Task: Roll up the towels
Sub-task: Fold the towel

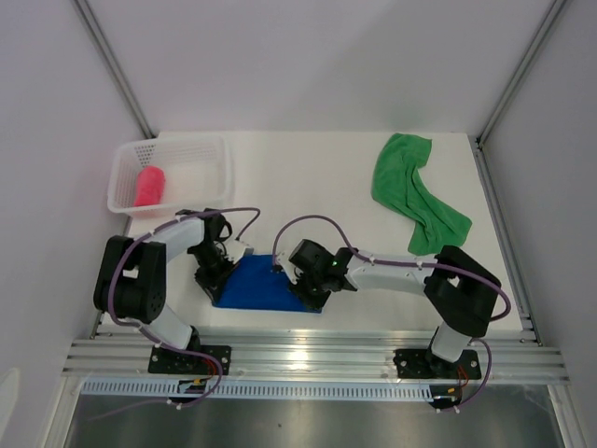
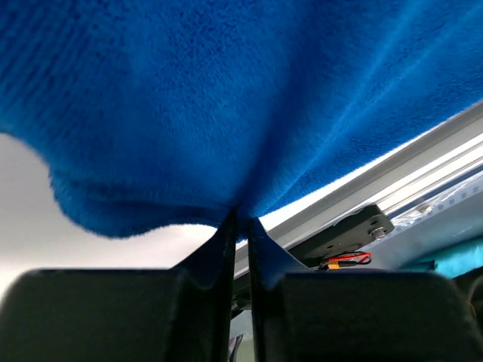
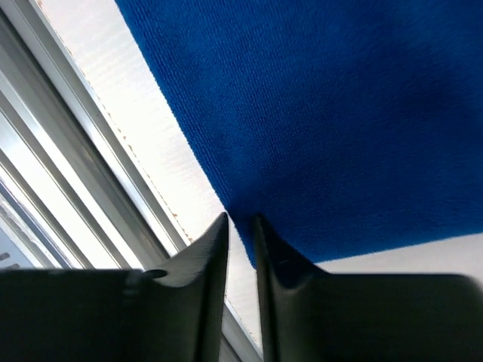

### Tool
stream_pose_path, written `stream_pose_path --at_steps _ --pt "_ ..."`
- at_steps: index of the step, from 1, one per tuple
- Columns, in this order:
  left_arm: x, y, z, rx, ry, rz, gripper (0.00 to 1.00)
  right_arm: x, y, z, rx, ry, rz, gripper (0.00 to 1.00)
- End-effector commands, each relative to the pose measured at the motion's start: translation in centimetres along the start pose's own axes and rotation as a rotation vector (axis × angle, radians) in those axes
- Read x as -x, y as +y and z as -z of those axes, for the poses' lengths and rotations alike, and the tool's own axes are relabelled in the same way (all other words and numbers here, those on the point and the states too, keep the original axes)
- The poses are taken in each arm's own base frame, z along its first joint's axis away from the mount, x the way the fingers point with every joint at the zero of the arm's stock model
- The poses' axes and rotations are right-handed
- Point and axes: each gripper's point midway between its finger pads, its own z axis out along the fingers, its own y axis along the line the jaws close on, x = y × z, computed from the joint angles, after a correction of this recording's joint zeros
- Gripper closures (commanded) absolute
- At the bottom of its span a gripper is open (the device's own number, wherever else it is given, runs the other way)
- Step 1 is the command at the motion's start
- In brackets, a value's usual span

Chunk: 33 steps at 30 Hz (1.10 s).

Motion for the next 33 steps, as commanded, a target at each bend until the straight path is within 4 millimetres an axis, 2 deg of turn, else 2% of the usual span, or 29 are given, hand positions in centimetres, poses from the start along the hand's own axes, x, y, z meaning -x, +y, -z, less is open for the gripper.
stream_pose_path --at_steps 1,2,3,7,9,11,13,15,16,18,20,21,25,26,33 --pt "-0.5 0.9 -0.4 0.027 0.026 -0.022 0.86 -0.7 0.7 -0.6 0.052 0.019 -0.042 0.75" --pt "-0.3 1.0 -0.3 0.036 0.018 -0.026 0.83 -0.5 0.8 -0.4 0.054 0.010 -0.046 0.73" --pt "-0.3 1.2 -0.2 0.048 0.014 -0.028 0.75 -0.4 0.6 -0.1 0.051 0.000 -0.052 0.70" --pt "0.0 1.4 0.6 0.082 -0.012 -0.037 0.64 1.9 0.4 2.4 0.065 -0.109 -0.093 0.64" --pt "0.2 1.3 1.5 0.091 -0.038 -0.044 0.60 3.2 0.1 4.5 0.071 -0.180 -0.116 0.63" --pt "-0.1 0.5 2.1 0.070 -0.044 -0.050 0.57 4.4 -0.7 6.5 0.076 -0.253 -0.156 0.62" --pt "-0.2 -0.1 3.3 0.070 -0.066 -0.066 0.55 5.6 -1.7 7.6 0.080 -0.327 -0.202 0.61" --pt "0.2 -0.5 4.5 0.069 -0.092 -0.077 0.54 5.4 -4.4 8.0 0.059 -0.372 -0.334 0.61" --pt "-0.1 -0.9 4.9 0.052 -0.085 -0.075 0.54 5.9 -5.6 8.0 0.039 -0.407 -0.373 0.61" --pt "0.8 -1.3 5.7 0.036 -0.118 -0.080 0.54 5.1 -8.8 7.0 -0.017 -0.395 -0.503 0.60" --pt "2.3 -2.1 6.4 -0.011 -0.167 -0.091 0.54 4.8 -10.2 6.0 -0.017 -0.375 -0.571 0.59" --pt "2.8 -2.2 6.4 -0.020 -0.178 -0.082 0.54 4.4 -11.1 4.8 -0.015 -0.340 -0.618 0.59" --pt "5.5 -0.7 5.5 0.031 -0.202 -0.027 0.54 3.9 -12.3 2.7 -0.026 -0.320 -0.674 0.59" --pt "6.5 0.6 5.1 0.080 -0.209 -0.018 0.54 3.9 -12.6 2.5 -0.023 -0.324 -0.685 0.59" --pt "10.6 4.0 4.4 0.239 -0.256 0.019 0.53 3.0 -13.2 1.0 0.002 -0.340 -0.749 0.59"
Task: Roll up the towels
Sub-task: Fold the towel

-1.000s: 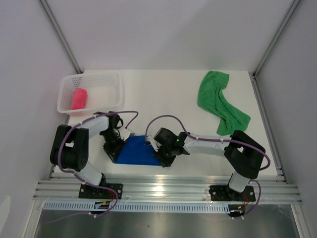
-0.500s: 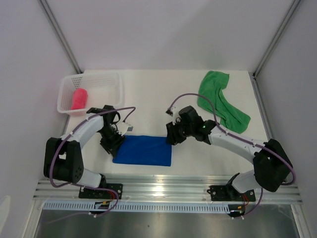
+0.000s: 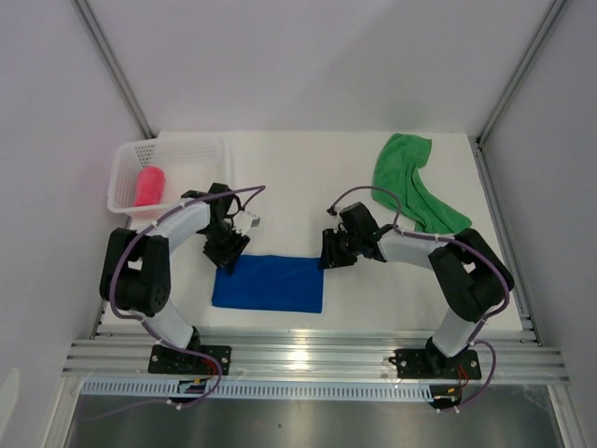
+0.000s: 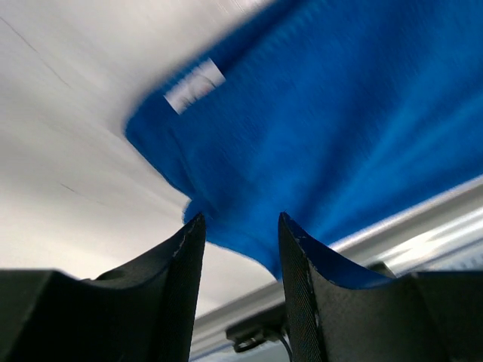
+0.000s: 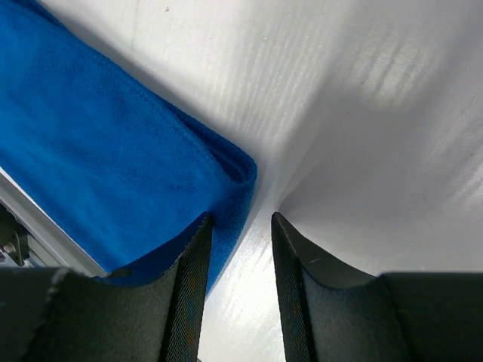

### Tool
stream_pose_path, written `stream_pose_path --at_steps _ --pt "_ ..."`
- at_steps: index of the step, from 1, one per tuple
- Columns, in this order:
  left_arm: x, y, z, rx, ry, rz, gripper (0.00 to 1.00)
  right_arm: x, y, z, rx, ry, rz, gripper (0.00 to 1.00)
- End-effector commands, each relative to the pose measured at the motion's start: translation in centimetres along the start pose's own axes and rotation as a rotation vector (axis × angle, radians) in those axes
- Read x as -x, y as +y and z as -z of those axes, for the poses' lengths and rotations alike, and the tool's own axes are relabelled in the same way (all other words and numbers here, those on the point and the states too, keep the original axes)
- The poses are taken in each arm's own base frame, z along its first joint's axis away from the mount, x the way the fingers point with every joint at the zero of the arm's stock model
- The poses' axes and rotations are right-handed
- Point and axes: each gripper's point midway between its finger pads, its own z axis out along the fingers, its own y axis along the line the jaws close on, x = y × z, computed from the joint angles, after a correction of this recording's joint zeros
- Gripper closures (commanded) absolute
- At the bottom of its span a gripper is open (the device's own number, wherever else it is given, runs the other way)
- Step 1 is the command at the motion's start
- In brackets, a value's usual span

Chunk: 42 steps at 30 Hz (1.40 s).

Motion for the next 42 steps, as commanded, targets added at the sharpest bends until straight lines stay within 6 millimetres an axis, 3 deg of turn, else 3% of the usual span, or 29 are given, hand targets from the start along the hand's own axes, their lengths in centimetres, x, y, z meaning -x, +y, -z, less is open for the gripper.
stream_pose_path --at_steps 1,7,10,12,15,16,17,21,23,34,35,36,40,42 --pt "4.1 2.4 0.2 0.127 -0.101 0.013 0.53 1.0 -0.1 -0.7 0.032 -0.054 -0.039 0.59" --pt "5.1 3.5 -0.6 0.176 -0.093 0.003 0.54 -0.1 -1.1 -1.7 0.011 -0.024 -0.082 0.59" --pt "5.2 3.0 -1.0 0.142 -0.099 0.001 0.56 0.5 -0.6 -2.1 0.045 -0.045 -0.083 0.59" --pt "5.3 2.8 -1.1 0.128 -0.105 0.000 0.61 0.5 -0.5 -2.3 0.055 -0.038 -0.091 0.60" --pt "5.0 2.5 -1.5 0.109 -0.093 -0.001 0.79 0.2 -0.5 -2.4 0.060 -0.027 -0.095 0.62" --pt "5.0 2.4 -1.6 0.104 -0.096 -0.002 0.92 0.1 -0.5 -2.4 0.060 -0.024 -0.095 0.65" --pt "5.0 2.3 -1.5 0.104 -0.099 0.001 0.99 -0.1 -0.5 -2.4 0.061 -0.022 -0.095 0.68" --pt "4.4 3.4 -1.3 0.173 -0.098 0.005 0.99 -0.5 -0.6 -1.8 0.062 -0.030 -0.093 0.92" --pt "4.3 4.4 -1.0 0.225 -0.106 0.011 0.99 -0.8 -0.8 -1.2 0.060 -0.044 -0.093 1.00" --pt "4.9 5.2 -0.9 0.258 -0.109 -0.002 0.99 -1.0 -0.4 0.0 0.085 -0.073 -0.105 1.00" --pt "5.0 5.1 -0.9 0.255 -0.107 -0.011 0.97 -1.1 -0.3 0.3 0.082 -0.077 -0.112 1.00" --pt "5.1 4.4 -1.0 0.222 -0.120 -0.021 0.86 -1.3 -0.4 0.4 0.077 -0.080 -0.122 1.00" --pt "6.3 2.5 -0.8 0.159 -0.171 -0.066 0.61 -2.6 -1.3 1.4 0.026 -0.090 -0.195 1.00" --pt "6.6 2.0 -0.3 0.139 -0.188 -0.064 0.55 -4.0 -0.8 1.9 0.031 -0.080 -0.197 0.96"
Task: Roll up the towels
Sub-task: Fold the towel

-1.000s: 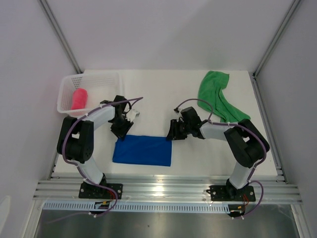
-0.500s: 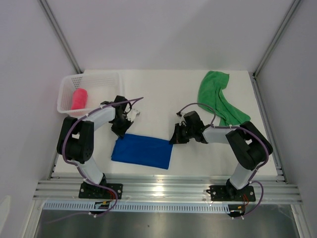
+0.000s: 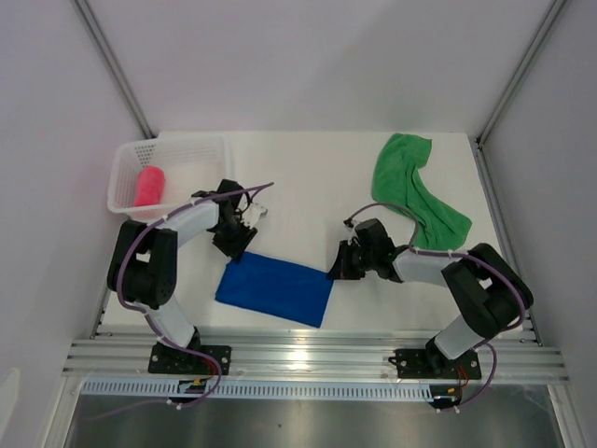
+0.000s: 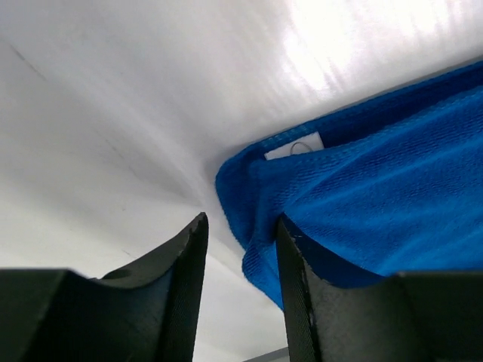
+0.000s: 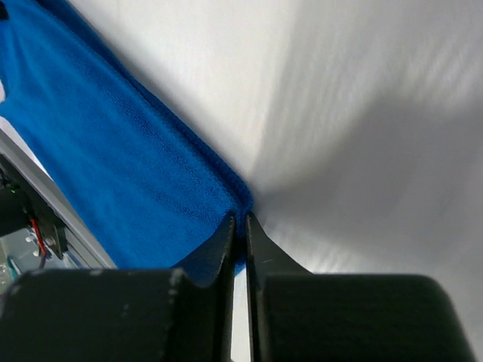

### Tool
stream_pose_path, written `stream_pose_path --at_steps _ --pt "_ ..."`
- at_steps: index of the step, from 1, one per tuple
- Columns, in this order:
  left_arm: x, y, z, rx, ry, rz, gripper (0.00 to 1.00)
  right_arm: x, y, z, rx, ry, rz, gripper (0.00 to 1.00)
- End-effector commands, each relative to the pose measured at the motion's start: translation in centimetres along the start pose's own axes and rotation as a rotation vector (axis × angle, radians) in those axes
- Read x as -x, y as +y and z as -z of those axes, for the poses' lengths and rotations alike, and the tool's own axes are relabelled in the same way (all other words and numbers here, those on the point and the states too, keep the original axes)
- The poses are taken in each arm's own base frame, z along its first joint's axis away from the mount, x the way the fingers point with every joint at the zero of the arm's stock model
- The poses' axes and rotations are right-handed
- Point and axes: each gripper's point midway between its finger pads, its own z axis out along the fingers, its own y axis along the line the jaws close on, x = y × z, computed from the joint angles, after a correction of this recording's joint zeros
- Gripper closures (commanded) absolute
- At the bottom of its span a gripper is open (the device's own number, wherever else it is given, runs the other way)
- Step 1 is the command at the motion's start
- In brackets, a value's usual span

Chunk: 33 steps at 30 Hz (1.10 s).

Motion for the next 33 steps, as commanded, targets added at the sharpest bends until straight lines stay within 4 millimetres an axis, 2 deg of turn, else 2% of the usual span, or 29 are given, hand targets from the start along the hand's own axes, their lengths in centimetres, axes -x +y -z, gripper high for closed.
stream_pose_path --at_steps 1,3,4,6,7,10,11,13,14,16,17,19,20,23,24,27,30,33 --pt "2.4 -0.5 2.3 -0.008 -0.107 -0.023 0.54 -2.3 -0.6 1.4 -0.061 0.017 -0.037 0.91" --pt "2.3 -0.9 3.1 -0.023 -0.108 -0.025 0.52 -4.4 -0.6 1.9 -0.083 0.062 -0.024 0.84" --pt "2.3 -1.1 3.5 -0.031 -0.113 -0.030 0.50 -5.3 -0.7 2.8 -0.104 0.084 -0.025 0.72" --pt "2.5 -1.6 5.0 -0.049 -0.139 -0.046 0.48 -5.9 -0.9 3.9 -0.136 0.091 -0.006 0.66" --pt "2.6 -1.7 5.6 -0.047 -0.152 -0.053 0.48 -5.4 -1.1 5.1 -0.169 0.077 0.037 0.63" --pt "1.8 -2.1 7.6 -0.043 -0.164 -0.065 0.47 -2.0 -1.5 7.3 -0.261 0.013 0.132 0.59" --pt "1.6 -2.2 8.1 -0.043 -0.173 -0.065 0.46 1.7 -0.2 8.1 -0.275 -0.067 0.228 0.58" --pt "0.5 -2.4 9.2 -0.043 -0.188 -0.053 0.44 5.1 1.3 8.3 -0.279 -0.127 0.327 0.53" --pt "0.1 -2.4 9.4 -0.039 -0.189 -0.041 0.44 7.4 2.8 7.3 -0.253 -0.130 0.419 0.53" --pt "-1.5 -2.3 9.8 -0.033 -0.182 -0.007 0.43 9.1 5.0 5.1 -0.202 -0.112 0.530 0.50" --pt "-2.2 -1.8 9.8 -0.027 -0.180 0.029 0.43 9.4 7.2 2.0 -0.147 -0.060 0.609 0.50" --pt "-3.1 -1.2 10.5 -0.006 -0.194 0.087 0.43 9.0 9.5 -1.1 -0.073 0.015 0.779 0.50" --pt "-3.9 -0.5 10.6 0.001 -0.192 0.137 0.42 8.2 12.2 -4.1 0.032 0.071 0.877 0.50" --pt "-5.6 0.6 10.8 0.026 -0.199 0.229 0.41 6.3 15.4 -7.8 0.152 0.155 0.986 0.49" --pt "-6.0 0.8 10.8 0.035 -0.195 0.243 0.41 6.7 16.4 -9.7 0.183 0.163 1.026 0.49" --pt "-7.0 1.0 10.7 0.056 -0.186 0.258 0.41 5.5 16.9 -12.6 0.228 0.217 1.033 0.48" --pt "-7.3 1.5 11.1 0.072 -0.198 0.283 0.41 5.6 17.5 -14.0 0.277 0.190 1.002 0.47" --pt "-6.9 1.5 11.4 0.063 -0.215 0.280 0.40 4.4 17.2 -15.2 0.275 0.206 0.959 0.45"
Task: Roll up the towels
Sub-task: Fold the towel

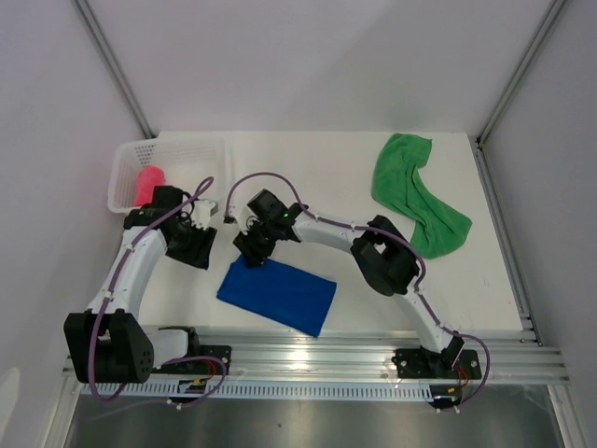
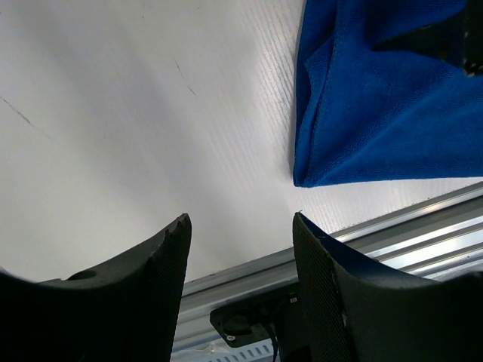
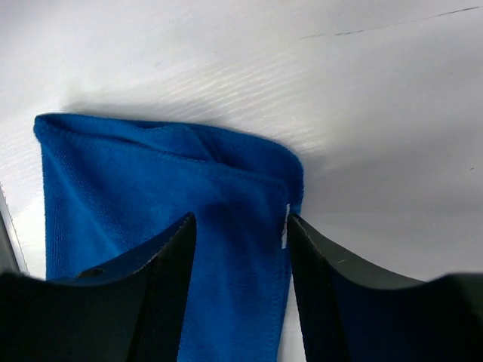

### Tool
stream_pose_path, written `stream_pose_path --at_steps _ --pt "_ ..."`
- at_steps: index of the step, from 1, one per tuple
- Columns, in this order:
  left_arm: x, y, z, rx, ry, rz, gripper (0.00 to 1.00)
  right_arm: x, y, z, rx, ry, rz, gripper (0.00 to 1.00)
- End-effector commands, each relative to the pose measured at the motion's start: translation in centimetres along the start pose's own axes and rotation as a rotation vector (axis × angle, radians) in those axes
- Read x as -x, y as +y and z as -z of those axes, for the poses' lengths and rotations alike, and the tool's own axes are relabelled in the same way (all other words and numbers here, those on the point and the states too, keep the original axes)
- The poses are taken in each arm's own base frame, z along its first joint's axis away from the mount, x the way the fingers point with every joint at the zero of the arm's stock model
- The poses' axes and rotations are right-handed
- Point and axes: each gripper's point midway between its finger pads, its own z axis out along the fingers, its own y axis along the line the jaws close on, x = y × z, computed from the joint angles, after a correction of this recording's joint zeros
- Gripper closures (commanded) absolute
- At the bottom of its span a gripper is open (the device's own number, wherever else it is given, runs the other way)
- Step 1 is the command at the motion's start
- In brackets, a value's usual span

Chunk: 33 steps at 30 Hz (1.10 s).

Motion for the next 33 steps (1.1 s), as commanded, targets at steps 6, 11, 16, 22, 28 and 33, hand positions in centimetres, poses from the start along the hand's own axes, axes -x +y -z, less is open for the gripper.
stream_pose_path --at_steps 6,11,16,22,28,33 --pt "0.9 0.2 0.9 0.004 -0.037 0.017 0.40 -0.3 0.0 -1.1 -0.012 0.015 0.006 0.48" --pt "0.8 0.2 0.7 0.002 -0.029 0.020 0.40 5.3 0.2 3.2 -0.104 -0.103 0.071 0.47" --pt "1.3 -0.1 1.9 -0.003 -0.053 0.020 0.40 7.5 0.0 6.1 -0.198 -0.182 0.103 0.46" --pt "0.7 0.4 1.4 0.024 -0.030 0.022 0.40 4.1 0.0 2.0 -0.126 -0.117 0.071 0.46" --pt "0.5 0.5 1.5 0.035 -0.031 0.018 0.40 1.1 1.2 -0.9 0.032 -0.075 0.019 0.46" --pt "0.5 0.4 1.0 0.025 -0.022 0.026 0.40 -1.2 0.5 -2.7 0.015 -0.023 -0.010 0.48"
